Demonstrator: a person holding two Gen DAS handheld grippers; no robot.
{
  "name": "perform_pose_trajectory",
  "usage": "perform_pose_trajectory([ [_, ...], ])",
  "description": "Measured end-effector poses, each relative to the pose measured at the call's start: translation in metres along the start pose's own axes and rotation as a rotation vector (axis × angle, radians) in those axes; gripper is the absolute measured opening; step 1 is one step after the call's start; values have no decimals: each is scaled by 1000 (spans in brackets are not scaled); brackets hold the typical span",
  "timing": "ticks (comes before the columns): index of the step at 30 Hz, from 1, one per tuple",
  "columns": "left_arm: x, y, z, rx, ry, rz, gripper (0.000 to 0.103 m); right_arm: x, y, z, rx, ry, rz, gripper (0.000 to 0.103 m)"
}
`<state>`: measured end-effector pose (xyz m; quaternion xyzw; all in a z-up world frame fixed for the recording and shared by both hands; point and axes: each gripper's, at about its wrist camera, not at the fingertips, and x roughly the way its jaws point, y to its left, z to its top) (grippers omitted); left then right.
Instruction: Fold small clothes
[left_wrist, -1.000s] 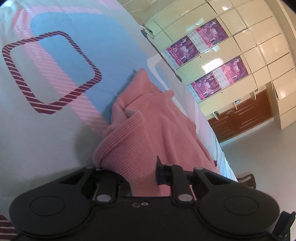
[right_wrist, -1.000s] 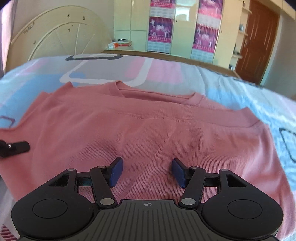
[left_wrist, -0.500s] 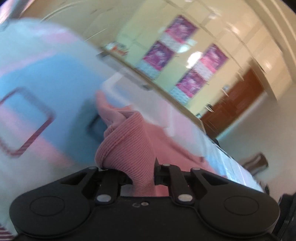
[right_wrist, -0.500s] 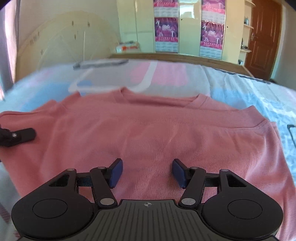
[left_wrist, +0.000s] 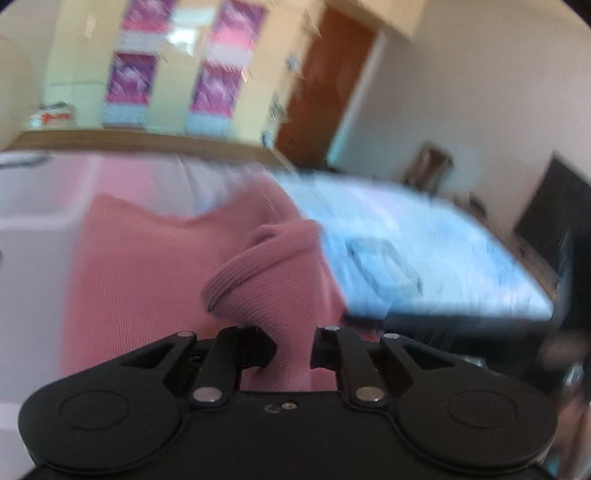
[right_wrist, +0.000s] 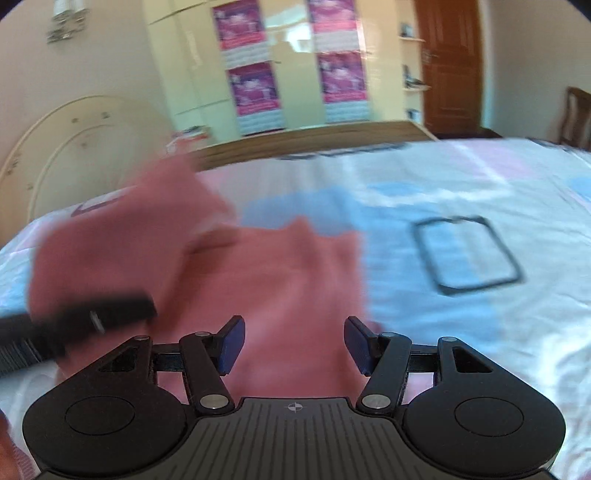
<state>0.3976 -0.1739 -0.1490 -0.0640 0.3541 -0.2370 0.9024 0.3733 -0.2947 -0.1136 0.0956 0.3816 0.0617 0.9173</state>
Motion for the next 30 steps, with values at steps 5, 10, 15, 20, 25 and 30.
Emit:
perform_pose_trajectory([
  [5,8,-19,-24,49,69,39,34,-13,-34,4,69,-14,33,59],
  [10,-22,-21,-18,76,36,31,80,-8,-26,9,111,15,177,59],
  [15,-53,9,-11,4,-20,116,80,17,-11,7,118,106,234,60],
  [20,-58,58,-9,-103,-36,255,80,33,-10,3,145,138,253,54],
  [25,-49,89,-7,-195,-26,308,80,45,4,4,85,155,258,28],
  [30,-49,91,-2,-217,-42,294,78,35,16,13,6,77,219,9],
])
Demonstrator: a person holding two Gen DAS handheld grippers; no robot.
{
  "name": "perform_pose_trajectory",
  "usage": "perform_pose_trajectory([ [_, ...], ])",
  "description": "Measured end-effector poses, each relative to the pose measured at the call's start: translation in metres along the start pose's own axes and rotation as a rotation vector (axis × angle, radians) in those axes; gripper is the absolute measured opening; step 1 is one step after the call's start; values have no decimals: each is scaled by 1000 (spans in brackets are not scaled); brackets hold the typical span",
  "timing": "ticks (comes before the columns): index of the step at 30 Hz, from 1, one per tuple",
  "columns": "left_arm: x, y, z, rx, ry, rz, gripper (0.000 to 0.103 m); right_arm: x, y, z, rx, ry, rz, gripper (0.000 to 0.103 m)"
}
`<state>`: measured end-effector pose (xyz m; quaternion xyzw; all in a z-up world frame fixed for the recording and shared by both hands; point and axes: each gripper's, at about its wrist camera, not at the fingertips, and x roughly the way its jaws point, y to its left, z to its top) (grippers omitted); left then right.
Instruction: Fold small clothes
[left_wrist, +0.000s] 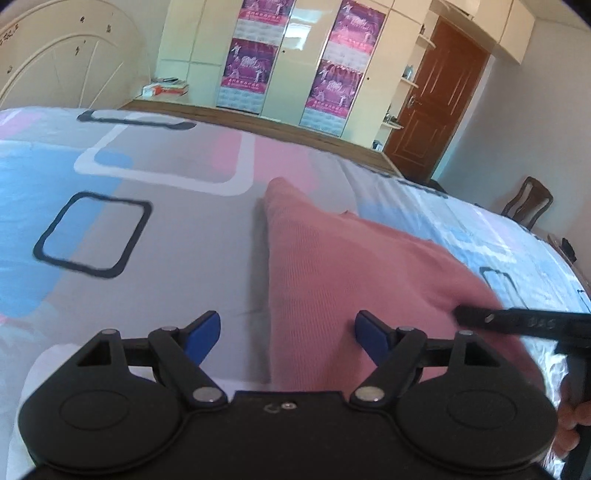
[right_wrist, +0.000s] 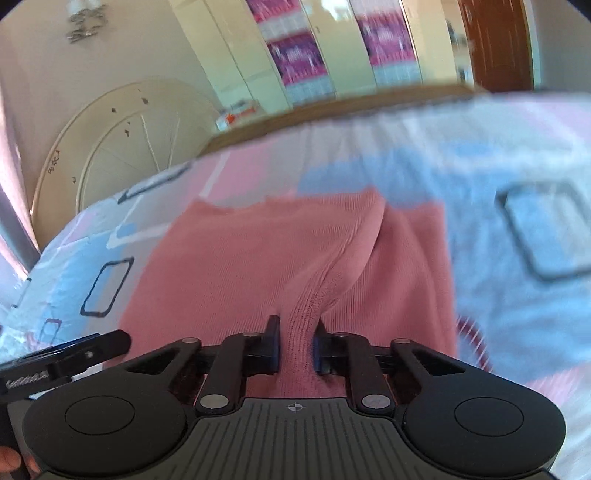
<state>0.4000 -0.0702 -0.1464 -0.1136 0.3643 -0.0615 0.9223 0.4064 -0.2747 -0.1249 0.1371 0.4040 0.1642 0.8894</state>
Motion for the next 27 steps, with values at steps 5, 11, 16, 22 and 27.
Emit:
perform_pose_trajectory([
  [5,11,-22,2,41,6,-60,79,-32,-12,4,-40,-62,-80,8],
  [11,35,-26,-14,25,80,-77,81,-18,-48,-21,77,22,-130,8],
  [16,35,-23,-13,32,86,-83,82,-46,-53,-15,149,-20,-60,42],
  [22,36,-30,-14,43,88,-88,82,-54,-39,-32,127,47,-53,51],
  [27,36,-30,-13,51,91,-94,82,-60,-27,-50,106,84,-61,46],
])
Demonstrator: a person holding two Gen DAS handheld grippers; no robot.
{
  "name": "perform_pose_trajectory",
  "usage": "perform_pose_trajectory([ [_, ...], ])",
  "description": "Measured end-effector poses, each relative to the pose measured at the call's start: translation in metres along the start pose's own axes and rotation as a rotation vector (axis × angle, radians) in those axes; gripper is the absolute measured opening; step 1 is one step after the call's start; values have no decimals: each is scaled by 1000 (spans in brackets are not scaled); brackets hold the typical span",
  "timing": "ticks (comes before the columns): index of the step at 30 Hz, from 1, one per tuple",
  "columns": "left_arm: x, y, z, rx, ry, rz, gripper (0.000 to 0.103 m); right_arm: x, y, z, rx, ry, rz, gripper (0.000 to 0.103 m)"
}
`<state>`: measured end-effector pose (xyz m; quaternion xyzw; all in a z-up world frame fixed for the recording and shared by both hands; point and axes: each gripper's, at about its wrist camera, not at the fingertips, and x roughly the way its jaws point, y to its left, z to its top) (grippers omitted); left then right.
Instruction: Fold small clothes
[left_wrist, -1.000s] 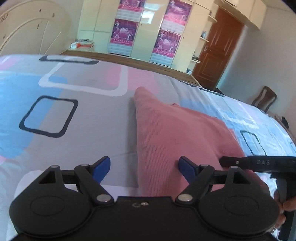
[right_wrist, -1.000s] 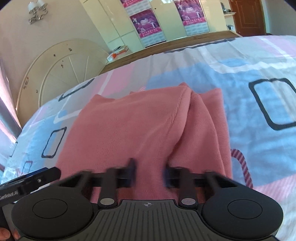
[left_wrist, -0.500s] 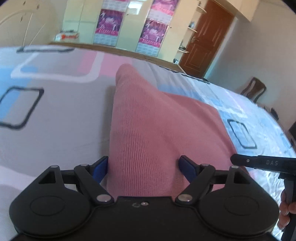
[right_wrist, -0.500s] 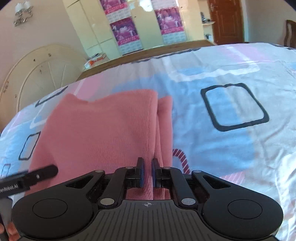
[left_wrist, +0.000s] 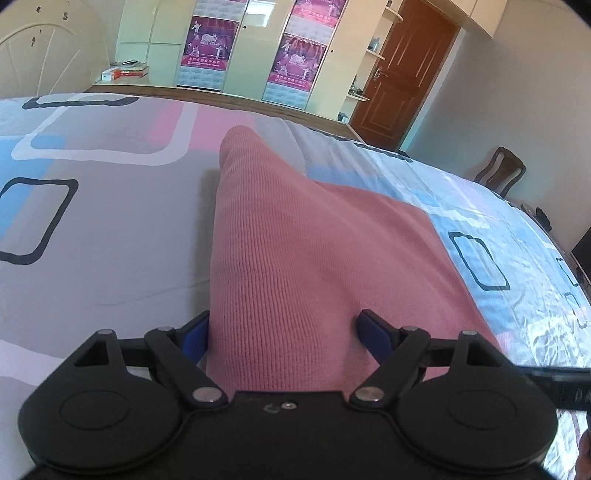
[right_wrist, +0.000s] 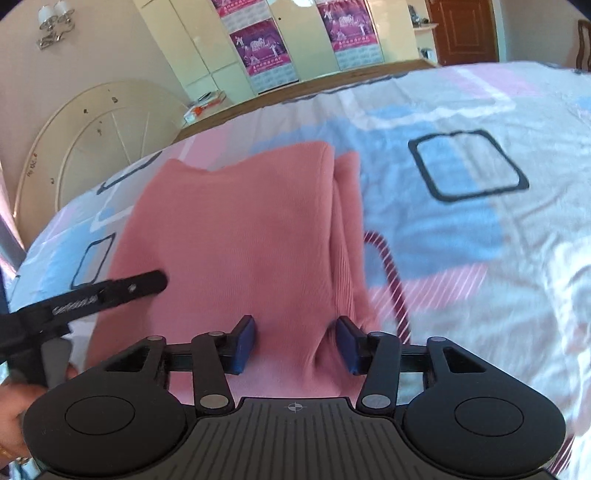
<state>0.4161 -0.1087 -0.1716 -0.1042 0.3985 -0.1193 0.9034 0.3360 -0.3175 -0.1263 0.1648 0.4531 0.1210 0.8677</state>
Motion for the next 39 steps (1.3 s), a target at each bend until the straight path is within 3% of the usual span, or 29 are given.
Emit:
perform_pose_trajectory([
  [2,0,-1,0,4,0,0,82,0,5,-6,-23,22,-1,33],
  [4,1,-2,0,6,0,2,82,7,6,-11,-26,60,-6,9],
  [8,0,-3,1,14,4,2,82,6,14,-11,-96,38,-59,3],
  [12,-5,-14,1,49,-2,-6,83,-16,20,-10,-239,-17,-169,3],
  [15,-1,-21,-6,81,9,11,87,-9,8,-20,-246,55,-200,2],
  [17,3,-19,-11,66,35,-4,88,-3,4,-27,-247,74,-190,3],
  [21,-3,-11,-3,23,52,-16,88,-20,1,-11,-154,8,-104,5],
  [25,-14,-5,12,-2,20,-17,89,-24,1,21,-103,-61,-68,39],
  [30,-11,-1,36,-24,-22,1,89,4,-3,62,-55,-98,-75,39],
  [36,15,19,61,-64,-54,64,87,56,-13,97,8,-76,-78,39],
  [39,28,28,66,-80,-52,56,84,76,-20,103,58,-45,-55,39],
])
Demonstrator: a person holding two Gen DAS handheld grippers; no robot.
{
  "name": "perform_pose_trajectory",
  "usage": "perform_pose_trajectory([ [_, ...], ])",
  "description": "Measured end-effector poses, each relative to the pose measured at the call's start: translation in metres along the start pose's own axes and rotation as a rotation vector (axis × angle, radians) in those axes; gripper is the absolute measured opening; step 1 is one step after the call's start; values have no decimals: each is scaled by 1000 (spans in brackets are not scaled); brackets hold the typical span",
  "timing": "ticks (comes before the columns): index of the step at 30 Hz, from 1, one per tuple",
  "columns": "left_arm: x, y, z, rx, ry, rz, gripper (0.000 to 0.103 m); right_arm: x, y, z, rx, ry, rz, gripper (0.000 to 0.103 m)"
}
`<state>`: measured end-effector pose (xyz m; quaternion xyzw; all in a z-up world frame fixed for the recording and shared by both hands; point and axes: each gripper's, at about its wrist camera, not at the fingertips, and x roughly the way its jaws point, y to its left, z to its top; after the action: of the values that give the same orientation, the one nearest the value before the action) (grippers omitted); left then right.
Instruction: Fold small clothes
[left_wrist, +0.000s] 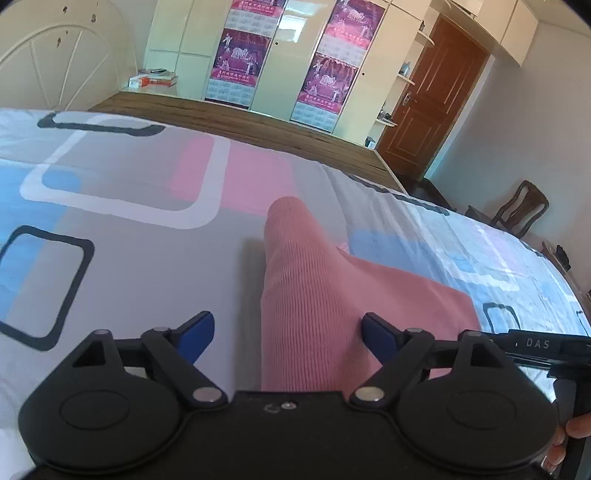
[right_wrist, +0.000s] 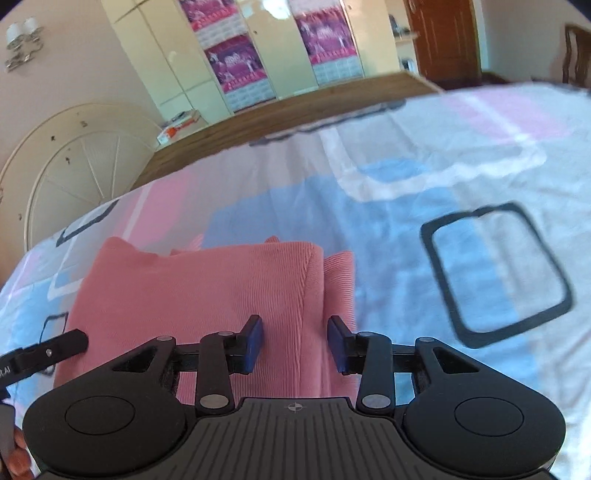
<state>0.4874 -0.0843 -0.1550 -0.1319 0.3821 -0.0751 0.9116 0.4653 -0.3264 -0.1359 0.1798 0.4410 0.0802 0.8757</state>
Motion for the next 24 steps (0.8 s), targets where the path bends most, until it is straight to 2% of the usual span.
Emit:
perform_pose_trajectory([
  [1,3,1,0,4,4,-2,82,4,-1,1,14,4,14,36],
  [2,7,1,1,9,10,-5,81,6,-1,1,12,0,13,28],
  [3,10,1,0,13,14,-12,78,8,1,2,-8,-7,9,12],
  [6,11,-2,0,4,15,-38,72,-1,12,-2,-103,-57,-24,11],
  [8,9,-8,1,10,4,-50,72,-14,16,-6,-151,-126,-62,5],
  [9,10,-9,-2,14,1,-47,77,-17,15,-8,-172,-155,-101,5],
  [10,14,-11,-4,20,13,-32,83,-10,11,-11,-188,-127,-127,6],
  [11,22,-11,-5,25,37,-10,83,3,5,-13,-178,-56,-124,6],
  [13,28,-8,-8,6,51,-11,85,7,0,-16,-172,-61,-119,6],
  [16,23,-7,-5,7,44,-11,84,-1,9,-12,-208,-103,-159,7],
  [18,17,-9,1,11,14,-5,83,-11,9,-7,-167,-140,-156,14],
  [19,14,-9,5,4,-3,-7,83,-16,9,-3,-148,-162,-152,19],
  [21,18,-9,13,-2,-19,3,82,-22,17,5,-157,-201,-131,24],
  [24,33,-4,20,-32,1,16,75,-17,38,11,-218,-196,-100,24],
])
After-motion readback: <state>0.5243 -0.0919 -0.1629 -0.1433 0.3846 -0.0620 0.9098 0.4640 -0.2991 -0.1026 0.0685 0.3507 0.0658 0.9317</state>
